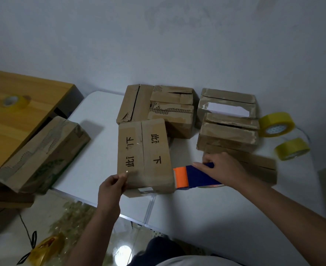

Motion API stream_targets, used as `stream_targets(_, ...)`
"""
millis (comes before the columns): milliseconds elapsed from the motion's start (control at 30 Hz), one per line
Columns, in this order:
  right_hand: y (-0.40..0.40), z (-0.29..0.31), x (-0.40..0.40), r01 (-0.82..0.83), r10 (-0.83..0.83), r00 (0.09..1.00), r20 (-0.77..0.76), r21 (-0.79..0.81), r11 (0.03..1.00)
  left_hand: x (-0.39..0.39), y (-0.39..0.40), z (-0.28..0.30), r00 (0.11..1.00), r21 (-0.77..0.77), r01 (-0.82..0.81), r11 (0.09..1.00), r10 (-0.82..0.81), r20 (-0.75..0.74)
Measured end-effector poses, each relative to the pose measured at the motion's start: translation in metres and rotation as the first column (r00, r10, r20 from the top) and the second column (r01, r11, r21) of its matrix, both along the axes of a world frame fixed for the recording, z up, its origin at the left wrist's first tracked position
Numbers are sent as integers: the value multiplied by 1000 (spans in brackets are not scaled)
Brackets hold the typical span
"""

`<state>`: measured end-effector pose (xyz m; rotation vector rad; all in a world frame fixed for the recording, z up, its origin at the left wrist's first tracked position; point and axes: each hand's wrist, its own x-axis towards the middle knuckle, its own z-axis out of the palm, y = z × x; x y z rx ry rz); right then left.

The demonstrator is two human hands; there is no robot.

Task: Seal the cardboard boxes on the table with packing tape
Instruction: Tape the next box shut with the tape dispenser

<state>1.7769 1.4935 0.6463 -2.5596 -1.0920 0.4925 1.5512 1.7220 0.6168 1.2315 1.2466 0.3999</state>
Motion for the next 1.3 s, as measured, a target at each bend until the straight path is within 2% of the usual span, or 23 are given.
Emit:
stream_targets(233,-3,-3,-1,-51,51,999,-5,13,999,-12,9,0,999,35,-25,999,26,-27)
stream_targets(367,-16,-6,8,-32,32,999,-18,10,999,-42,27,3,991,84,-109,990,115,-63)
stream_targets(533,-17,-9,12,-5,8,998,-58,50,999,-64,34,-3,992,1,-90,996,90,-88)
stream_targets(867,-18,-10,16,-15,15,1000,18,-5,1000,-53,20,-7,991,31,-119,992,121,-60)
stream_targets(1300,-15,-20,20,-13,14,1000,16,-29,1000,-47,24,-18,990,24,-115,993,116,-81)
